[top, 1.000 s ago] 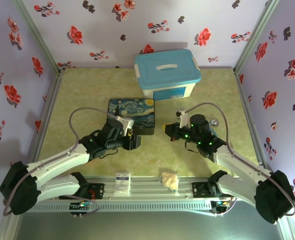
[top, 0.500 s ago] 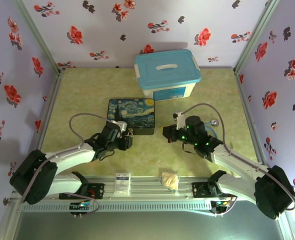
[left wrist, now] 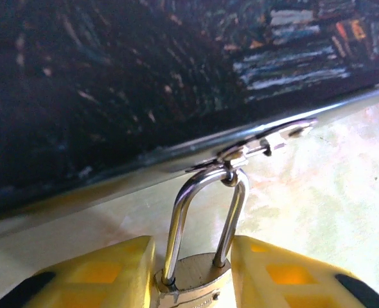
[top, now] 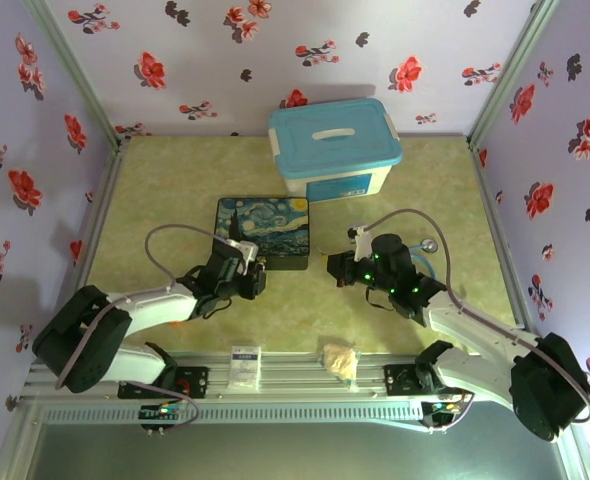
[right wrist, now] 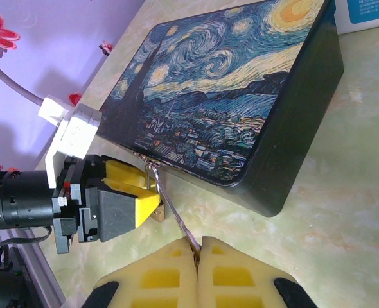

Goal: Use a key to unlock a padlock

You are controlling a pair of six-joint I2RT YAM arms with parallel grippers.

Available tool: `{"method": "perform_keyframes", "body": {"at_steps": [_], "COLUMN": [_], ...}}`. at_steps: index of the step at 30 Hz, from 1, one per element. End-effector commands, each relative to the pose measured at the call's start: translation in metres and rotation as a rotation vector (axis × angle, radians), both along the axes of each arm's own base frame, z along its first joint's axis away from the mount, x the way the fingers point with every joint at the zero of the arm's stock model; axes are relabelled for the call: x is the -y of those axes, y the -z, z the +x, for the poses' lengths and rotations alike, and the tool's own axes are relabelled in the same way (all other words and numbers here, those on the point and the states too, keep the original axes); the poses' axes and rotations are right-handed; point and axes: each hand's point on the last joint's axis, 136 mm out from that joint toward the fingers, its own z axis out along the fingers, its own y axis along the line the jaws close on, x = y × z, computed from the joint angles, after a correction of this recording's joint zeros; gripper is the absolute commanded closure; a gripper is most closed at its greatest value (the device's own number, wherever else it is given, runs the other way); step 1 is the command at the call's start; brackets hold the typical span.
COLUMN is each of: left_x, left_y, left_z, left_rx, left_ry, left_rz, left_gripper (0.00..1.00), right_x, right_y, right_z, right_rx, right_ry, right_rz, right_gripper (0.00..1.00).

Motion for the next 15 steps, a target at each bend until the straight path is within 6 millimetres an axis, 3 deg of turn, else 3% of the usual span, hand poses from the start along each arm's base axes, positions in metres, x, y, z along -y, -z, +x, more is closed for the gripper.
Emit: {"method": "perform_keyframes", "body": {"at_steps": [1,9,15], "left_x": [-0.005,-0.002,0.003], "left_y": [0.006,0.018,0.012], "left_z": [0.002,0.000,-0.002], "left_rx": [0.021,-0.010,-0.021], "left_ry": [-0.004,-0.012,-0.028], "left_rz": [0.019,-0.005,-0.074], "left_gripper": [0.67,0.69,0.77], "right_x": [0.000,-0.004,-0.006], "right_y": [0.004,0.010,0.030], "right_z": [0.001,0.001,-0.003], "right_rx": [-0.011,-0.032,-0.107], "right_ry": [0.016,0.019,0.043], "right_rz": [0.004,0.014,-0.006], "right_gripper": [1.00,1.00,1.00]}}
